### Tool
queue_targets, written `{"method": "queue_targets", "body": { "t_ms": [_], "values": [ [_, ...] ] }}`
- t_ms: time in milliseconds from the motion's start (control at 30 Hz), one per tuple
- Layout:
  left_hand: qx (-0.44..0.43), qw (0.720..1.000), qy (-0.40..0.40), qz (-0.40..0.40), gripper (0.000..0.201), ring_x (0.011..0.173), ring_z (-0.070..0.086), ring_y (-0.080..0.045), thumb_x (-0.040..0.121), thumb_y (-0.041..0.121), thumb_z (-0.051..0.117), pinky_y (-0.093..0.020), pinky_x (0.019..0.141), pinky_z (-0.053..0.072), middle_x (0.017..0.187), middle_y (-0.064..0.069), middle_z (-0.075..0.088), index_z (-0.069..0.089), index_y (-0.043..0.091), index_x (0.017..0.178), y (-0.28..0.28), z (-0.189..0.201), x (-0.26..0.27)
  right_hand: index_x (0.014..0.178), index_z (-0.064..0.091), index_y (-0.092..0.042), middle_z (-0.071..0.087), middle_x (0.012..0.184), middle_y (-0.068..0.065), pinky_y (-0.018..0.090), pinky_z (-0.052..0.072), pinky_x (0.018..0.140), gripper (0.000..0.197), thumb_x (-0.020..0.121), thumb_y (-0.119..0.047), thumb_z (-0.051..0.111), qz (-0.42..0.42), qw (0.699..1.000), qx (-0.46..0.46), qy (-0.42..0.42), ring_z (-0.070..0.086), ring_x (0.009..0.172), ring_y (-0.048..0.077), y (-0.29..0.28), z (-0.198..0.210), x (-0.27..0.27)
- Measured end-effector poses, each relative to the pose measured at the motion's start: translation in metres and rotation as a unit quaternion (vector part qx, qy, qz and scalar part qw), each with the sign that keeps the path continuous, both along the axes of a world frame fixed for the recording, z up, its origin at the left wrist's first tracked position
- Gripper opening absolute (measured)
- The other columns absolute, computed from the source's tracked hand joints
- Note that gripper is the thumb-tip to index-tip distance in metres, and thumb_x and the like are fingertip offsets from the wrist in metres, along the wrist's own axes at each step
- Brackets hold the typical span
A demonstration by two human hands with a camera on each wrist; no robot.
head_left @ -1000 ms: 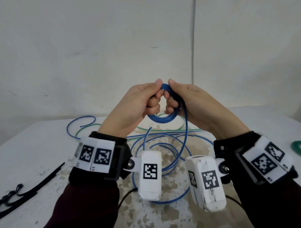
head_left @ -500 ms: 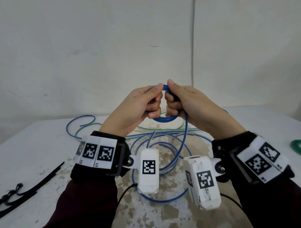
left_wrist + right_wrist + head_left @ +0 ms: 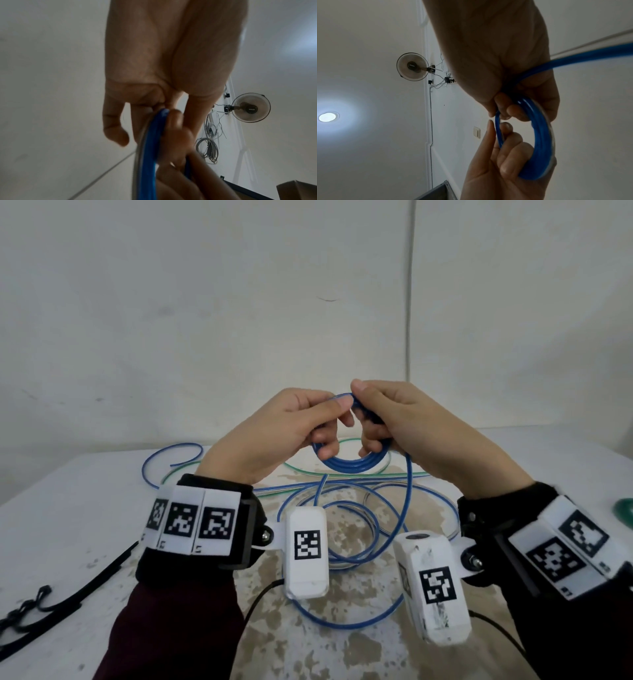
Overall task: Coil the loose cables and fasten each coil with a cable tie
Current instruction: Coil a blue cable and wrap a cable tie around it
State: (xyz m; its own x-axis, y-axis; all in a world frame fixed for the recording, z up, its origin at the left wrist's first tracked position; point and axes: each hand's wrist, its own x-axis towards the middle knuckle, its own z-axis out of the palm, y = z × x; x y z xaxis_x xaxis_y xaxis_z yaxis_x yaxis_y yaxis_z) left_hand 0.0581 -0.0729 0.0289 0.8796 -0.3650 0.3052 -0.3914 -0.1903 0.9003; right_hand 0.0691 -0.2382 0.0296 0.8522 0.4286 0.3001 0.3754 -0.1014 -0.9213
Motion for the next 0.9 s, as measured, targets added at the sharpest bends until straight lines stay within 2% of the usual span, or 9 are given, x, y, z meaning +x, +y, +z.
{"method": "queue_targets", "body": {
  "t_ms": [100, 200, 367, 433, 533, 600, 667, 767, 900],
  "values": [
    [0.025, 0.999, -0.036, 0.015, 0.027, 0.046, 0.037, -0.013, 0.100, 0.018, 0.044, -0.017, 0.053, 0.035, 0.055, 0.002, 0.029, 0.051, 0.007, 0.076, 0.003, 0.001, -0.001, 0.074, 0.048, -0.011, 0.032, 0.051, -0.002, 0.033, 0.054, 0.067, 0.037, 0.103, -0.030, 0.035, -0.011, 1.000, 0.017, 0.011, 0.041, 0.049, 0.015, 0.004, -0.001, 0.001],
    [0.003, 0.996, -0.077, 0.054, 0.027, 0.047, 0.029, -0.012, 0.100, 0.017, 0.044, -0.016, 0.051, 0.028, 0.054, 0.003, 0.027, 0.049, 0.007, 0.075, 0.000, 0.002, 0.000, 0.076, 0.055, -0.010, 0.051, 0.052, 0.001, 0.038, 0.055, 0.076, 0.038, 0.103, -0.026, 0.034, -0.033, 0.998, 0.046, 0.028, 0.054, 0.054, 0.017, 0.003, 0.000, 0.003],
    [-0.082, 0.987, -0.108, 0.083, 0.029, 0.046, 0.026, -0.012, 0.101, 0.018, 0.042, -0.017, 0.050, 0.025, 0.050, 0.010, 0.027, 0.047, 0.008, 0.075, -0.004, 0.002, 0.003, 0.089, 0.065, -0.006, 0.068, 0.072, 0.008, 0.029, 0.058, 0.079, 0.040, 0.102, -0.029, 0.035, -0.012, 0.998, 0.063, -0.004, 0.066, 0.072, 0.017, -0.006, 0.001, 0.004],
    [-0.104, 0.985, -0.107, 0.082, 0.029, 0.046, 0.027, -0.012, 0.102, 0.018, 0.040, -0.017, 0.050, 0.027, 0.051, 0.009, 0.028, 0.047, 0.008, 0.076, -0.007, 0.001, 0.004, 0.089, 0.063, -0.005, 0.067, 0.069, 0.007, 0.025, 0.056, 0.081, 0.041, 0.103, -0.028, 0.032, 0.022, 0.997, 0.076, 0.017, 0.068, 0.075, 0.018, -0.008, 0.002, 0.005],
    [-0.129, 0.988, -0.074, 0.044, 0.029, 0.045, 0.037, -0.012, 0.103, 0.017, 0.036, -0.019, 0.054, 0.036, 0.054, 0.004, 0.033, 0.050, 0.007, 0.079, -0.012, -0.002, 0.003, 0.079, 0.054, -0.008, 0.047, 0.053, -0.002, 0.024, 0.052, 0.079, 0.040, 0.104, -0.027, 0.029, 0.042, 0.993, 0.100, 0.036, 0.060, 0.063, 0.016, -0.010, 0.003, 0.006],
    [-0.128, 0.990, -0.053, 0.022, 0.027, 0.046, 0.048, -0.016, 0.102, 0.017, 0.037, -0.030, 0.067, 0.044, 0.055, 0.001, 0.039, 0.053, 0.006, 0.083, -0.014, -0.002, 0.002, 0.075, 0.049, -0.010, 0.036, 0.051, -0.006, 0.028, 0.048, 0.079, 0.039, 0.104, -0.029, 0.031, 0.014, 0.997, 0.073, 0.007, 0.049, 0.055, 0.013, -0.012, 0.004, 0.006],
    [-0.095, 0.994, -0.054, 0.025, 0.021, 0.049, 0.055, -0.019, 0.100, 0.015, 0.043, -0.040, 0.077, 0.045, 0.058, -0.002, 0.045, 0.057, 0.006, 0.087, -0.013, -0.001, 0.001, 0.075, 0.049, -0.011, 0.036, 0.054, -0.005, 0.024, 0.045, 0.070, 0.038, 0.103, -0.030, 0.033, -0.014, 0.999, 0.020, -0.025, 0.043, 0.053, 0.012, -0.012, 0.003, 0.006],
    [-0.027, 0.996, -0.079, 0.044, 0.011, 0.054, 0.059, -0.019, 0.096, 0.012, 0.053, -0.030, 0.074, 0.049, 0.065, -0.002, 0.058, 0.059, 0.004, 0.097, -0.012, -0.001, -0.001, 0.075, 0.050, -0.010, 0.039, 0.065, 0.003, 0.026, 0.043, 0.065, 0.037, 0.103, -0.030, 0.035, -0.034, 0.997, -0.039, -0.060, 0.039, 0.050, 0.008, -0.011, 0.004, 0.003],
    [-0.019, 0.994, -0.095, 0.044, 0.017, 0.056, 0.057, -0.017, 0.093, 0.008, 0.056, -0.026, 0.072, 0.052, 0.075, -0.007, 0.065, 0.056, 0.003, 0.109, -0.017, 0.000, -0.004, 0.081, 0.046, -0.013, 0.046, 0.056, -0.007, 0.029, 0.049, 0.063, 0.028, 0.101, -0.031, 0.039, -0.064, 0.991, -0.077, -0.084, 0.041, 0.046, 0.005, -0.010, 0.004, 0.001]
  ]
}}
